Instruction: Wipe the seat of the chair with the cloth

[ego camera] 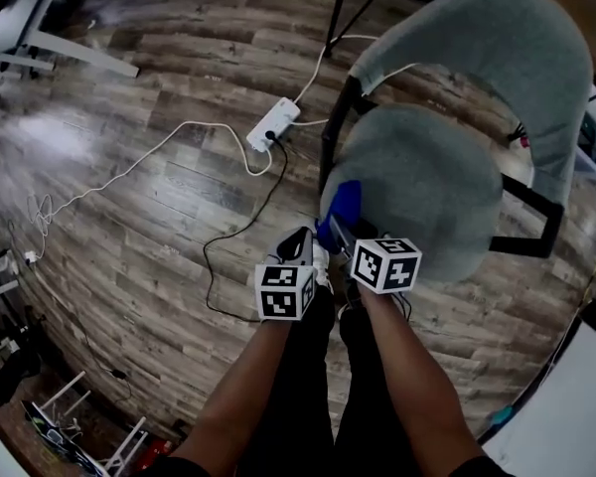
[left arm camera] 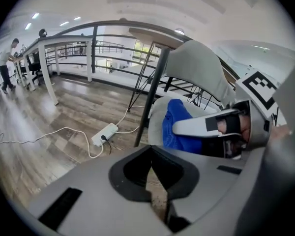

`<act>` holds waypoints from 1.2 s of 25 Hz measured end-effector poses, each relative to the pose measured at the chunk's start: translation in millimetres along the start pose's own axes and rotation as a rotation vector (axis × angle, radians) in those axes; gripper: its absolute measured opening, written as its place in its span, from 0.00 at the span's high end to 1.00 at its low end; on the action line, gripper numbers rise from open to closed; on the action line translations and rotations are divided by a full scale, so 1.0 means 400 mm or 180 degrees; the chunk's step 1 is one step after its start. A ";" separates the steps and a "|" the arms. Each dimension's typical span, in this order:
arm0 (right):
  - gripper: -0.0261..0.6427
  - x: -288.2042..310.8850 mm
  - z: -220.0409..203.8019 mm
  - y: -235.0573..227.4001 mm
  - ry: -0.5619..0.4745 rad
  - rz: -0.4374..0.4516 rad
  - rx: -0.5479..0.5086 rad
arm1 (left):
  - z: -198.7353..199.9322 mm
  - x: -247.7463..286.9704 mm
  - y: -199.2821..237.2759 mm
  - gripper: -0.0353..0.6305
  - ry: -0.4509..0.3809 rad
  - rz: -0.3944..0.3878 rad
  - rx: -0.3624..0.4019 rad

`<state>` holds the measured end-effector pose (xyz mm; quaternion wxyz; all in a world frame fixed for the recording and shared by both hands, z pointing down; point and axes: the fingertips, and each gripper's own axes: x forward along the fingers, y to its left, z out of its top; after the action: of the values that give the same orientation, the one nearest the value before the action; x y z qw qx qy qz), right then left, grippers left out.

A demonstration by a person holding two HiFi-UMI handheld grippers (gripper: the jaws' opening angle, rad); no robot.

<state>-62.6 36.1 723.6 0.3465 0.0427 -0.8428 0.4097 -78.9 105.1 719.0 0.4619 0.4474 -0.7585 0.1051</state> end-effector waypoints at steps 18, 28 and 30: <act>0.80 0.021 -0.031 -0.056 0.0093 -0.0127 -0.0016 | 0.004 0.039 -0.004 0.94 0.0053 -0.0012 0.0232; 0.80 -0.073 -0.041 -0.143 -0.0033 -0.0263 0.0204 | 0.001 0.076 -0.114 0.94 0.0065 -0.0216 0.0368; 0.80 -0.096 -0.044 -0.162 -0.0074 -0.0303 0.0258 | -0.004 0.082 -0.140 0.94 0.0087 -0.0257 0.0403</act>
<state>-0.8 -2.0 750.2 0.3538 0.1014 -0.8265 0.4260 -40.3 54.6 731.6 0.4468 0.5045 -0.7254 0.1402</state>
